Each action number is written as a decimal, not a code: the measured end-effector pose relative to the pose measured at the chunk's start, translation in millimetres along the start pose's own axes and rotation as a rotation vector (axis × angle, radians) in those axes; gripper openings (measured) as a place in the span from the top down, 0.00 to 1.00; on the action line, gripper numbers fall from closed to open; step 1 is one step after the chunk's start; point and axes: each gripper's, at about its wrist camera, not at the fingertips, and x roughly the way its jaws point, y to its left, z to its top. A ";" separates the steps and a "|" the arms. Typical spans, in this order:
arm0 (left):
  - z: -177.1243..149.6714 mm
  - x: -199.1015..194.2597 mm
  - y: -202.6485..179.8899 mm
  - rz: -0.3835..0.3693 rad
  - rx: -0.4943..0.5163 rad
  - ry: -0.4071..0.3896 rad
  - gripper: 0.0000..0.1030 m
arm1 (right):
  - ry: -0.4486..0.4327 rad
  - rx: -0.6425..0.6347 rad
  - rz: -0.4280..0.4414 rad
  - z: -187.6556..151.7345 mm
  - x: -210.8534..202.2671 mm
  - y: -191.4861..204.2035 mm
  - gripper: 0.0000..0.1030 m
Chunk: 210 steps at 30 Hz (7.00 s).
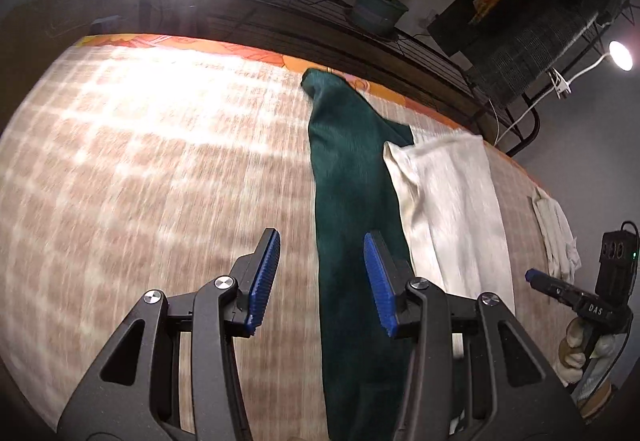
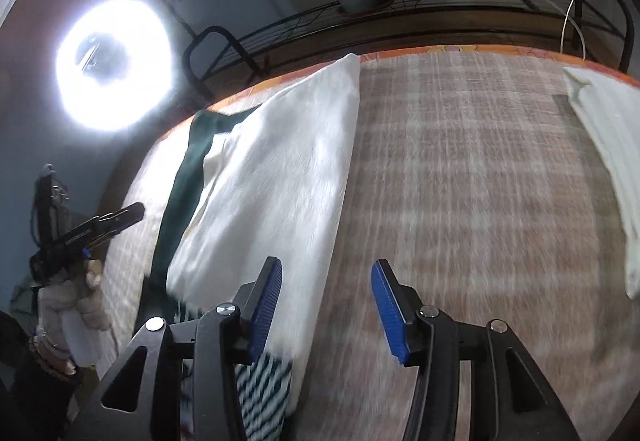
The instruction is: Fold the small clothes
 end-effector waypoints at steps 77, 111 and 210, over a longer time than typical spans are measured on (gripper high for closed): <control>-139.6 -126.4 -34.5 -0.106 0.281 -0.064 1.00 | -0.094 -0.305 0.042 -120.2 -62.7 59.6 1.00; -205.9 -108.7 36.9 -0.297 -0.223 0.232 0.63 | 0.088 0.164 0.210 -189.5 -31.1 -27.8 0.51; -131.3 -53.2 32.6 -0.301 -0.263 0.185 0.69 | 0.145 0.230 0.471 -110.5 45.4 -34.1 0.73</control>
